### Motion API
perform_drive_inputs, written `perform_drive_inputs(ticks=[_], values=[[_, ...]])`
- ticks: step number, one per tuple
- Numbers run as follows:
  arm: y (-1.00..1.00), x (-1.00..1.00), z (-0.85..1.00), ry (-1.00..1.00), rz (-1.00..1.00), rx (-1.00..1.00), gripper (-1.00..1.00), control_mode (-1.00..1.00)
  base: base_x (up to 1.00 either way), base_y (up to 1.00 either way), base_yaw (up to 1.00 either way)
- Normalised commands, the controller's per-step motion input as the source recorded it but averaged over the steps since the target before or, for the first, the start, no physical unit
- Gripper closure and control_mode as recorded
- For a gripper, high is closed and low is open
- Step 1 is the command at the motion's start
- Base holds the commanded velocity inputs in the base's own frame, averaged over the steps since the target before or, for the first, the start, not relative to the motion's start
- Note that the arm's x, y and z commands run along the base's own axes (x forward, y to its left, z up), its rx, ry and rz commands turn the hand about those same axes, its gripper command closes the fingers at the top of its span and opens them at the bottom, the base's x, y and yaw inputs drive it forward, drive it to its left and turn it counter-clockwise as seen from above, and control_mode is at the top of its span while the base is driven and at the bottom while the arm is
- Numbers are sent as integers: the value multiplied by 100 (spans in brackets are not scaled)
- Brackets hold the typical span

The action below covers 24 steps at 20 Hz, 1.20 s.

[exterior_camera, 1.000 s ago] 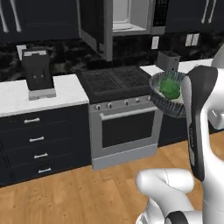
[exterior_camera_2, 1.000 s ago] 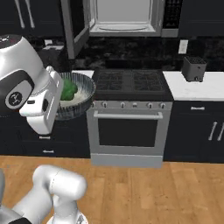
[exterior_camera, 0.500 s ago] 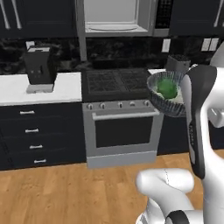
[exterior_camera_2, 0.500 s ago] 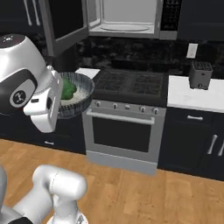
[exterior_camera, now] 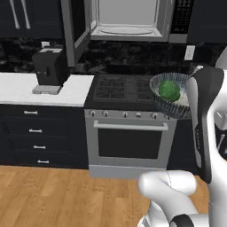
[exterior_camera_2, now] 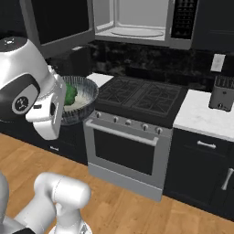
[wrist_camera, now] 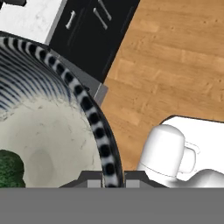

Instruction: Pick the broccoli from the sink and place it in the bowl. Then pick the bowl and place it in the microwave. Then close the microwave door and press the start button.

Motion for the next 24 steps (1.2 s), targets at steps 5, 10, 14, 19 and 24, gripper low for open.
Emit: perform_drive_inputs(ticks=[5,10,14,19,24], values=[[0,0,0,0,0,0,100,100,69,-50,23],[0,0,0,0,0,0,100,100,42,-59,28],[0,0,0,0,0,0,100,100,3,-67,31],[0,0,0,0,0,0,100,100,16,-27,4],[0,0,0,0,0,0,100,100,71,-18,0]])
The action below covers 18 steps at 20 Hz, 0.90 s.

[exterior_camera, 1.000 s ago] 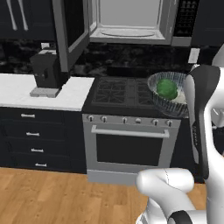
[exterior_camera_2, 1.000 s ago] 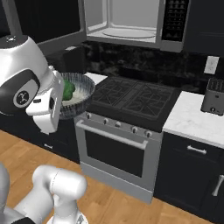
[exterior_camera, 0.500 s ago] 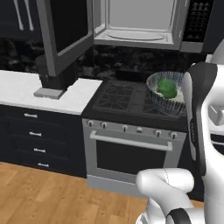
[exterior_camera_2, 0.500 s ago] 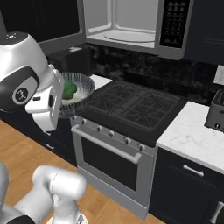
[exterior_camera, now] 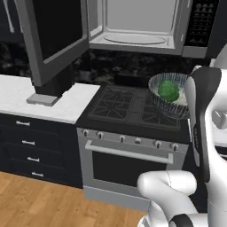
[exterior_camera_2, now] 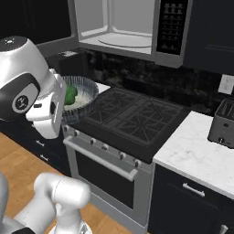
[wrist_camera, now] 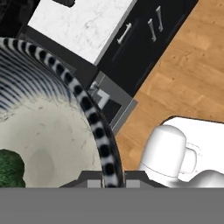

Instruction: Pick the broccoli from the sink and place it in the bowl. Then pick the bowl and place it in the microwave. Then close the microwave door and press the start button.

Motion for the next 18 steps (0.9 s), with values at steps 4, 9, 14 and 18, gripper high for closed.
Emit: perform_drive_inputs(ticks=[4,9,14,18], values=[[0,0,0,0,0,0,100,100,62,-9,0],[0,0,0,0,0,0,100,100,51,23,0],[0,0,0,0,0,0,100,100,63,7,1],[0,0,0,0,0,0,100,100,74,4,3]])
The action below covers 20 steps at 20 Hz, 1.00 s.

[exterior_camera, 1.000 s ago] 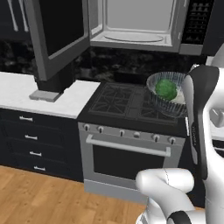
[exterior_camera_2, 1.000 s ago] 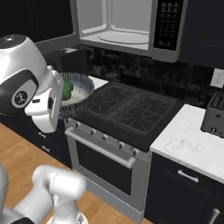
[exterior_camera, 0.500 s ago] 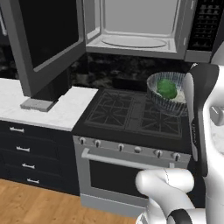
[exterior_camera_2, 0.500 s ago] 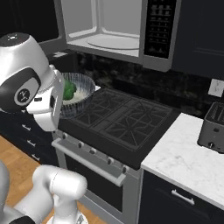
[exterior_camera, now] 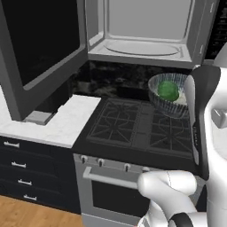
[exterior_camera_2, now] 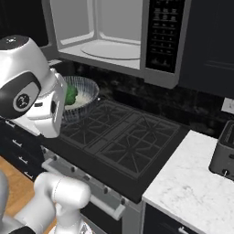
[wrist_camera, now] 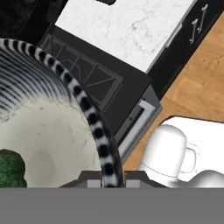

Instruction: Pick the broccoli from the sink and place it in the bowl. Then pick the bowl and place it in the microwave. Then close the microwave door and press the start button.

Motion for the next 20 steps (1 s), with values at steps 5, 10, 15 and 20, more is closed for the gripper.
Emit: perform_drive_inputs(ticks=[5,10,15,20], values=[[0,0,0,0,0,0,100,100,31,21,8],[0,0,0,0,0,0,100,100,3,33,23],[0,0,0,0,0,0,100,100,-14,2,38],[0,0,0,0,0,0,100,100,-35,-29,19]])
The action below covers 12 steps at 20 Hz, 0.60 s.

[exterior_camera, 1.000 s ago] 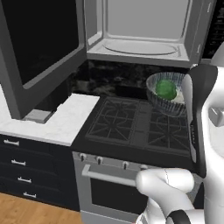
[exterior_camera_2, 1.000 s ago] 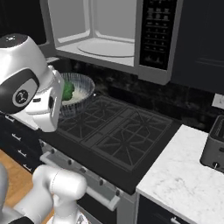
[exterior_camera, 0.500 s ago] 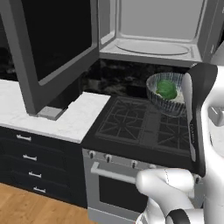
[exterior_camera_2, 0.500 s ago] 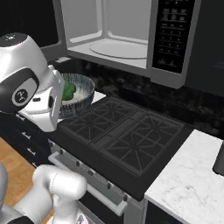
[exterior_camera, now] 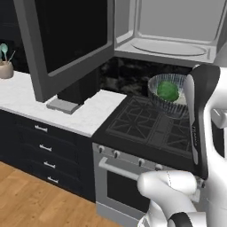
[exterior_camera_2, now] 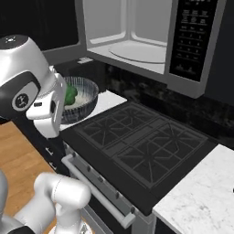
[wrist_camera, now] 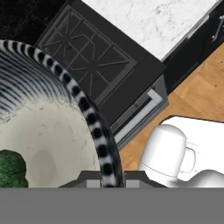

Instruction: Pick the broccoli from the sink and place it in the bowl. Then pick the bowl and place it in the microwave. Then close the microwave door and press the start button.

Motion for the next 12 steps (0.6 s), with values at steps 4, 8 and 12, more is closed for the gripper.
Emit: perform_drive_inputs(ticks=[4,8,12], values=[[0,0,0,0,0,0,100,100,-24,-25,1],[0,0,0,0,0,0,100,100,2,16,-1],[0,0,0,0,0,0,100,100,0,28,-21]])
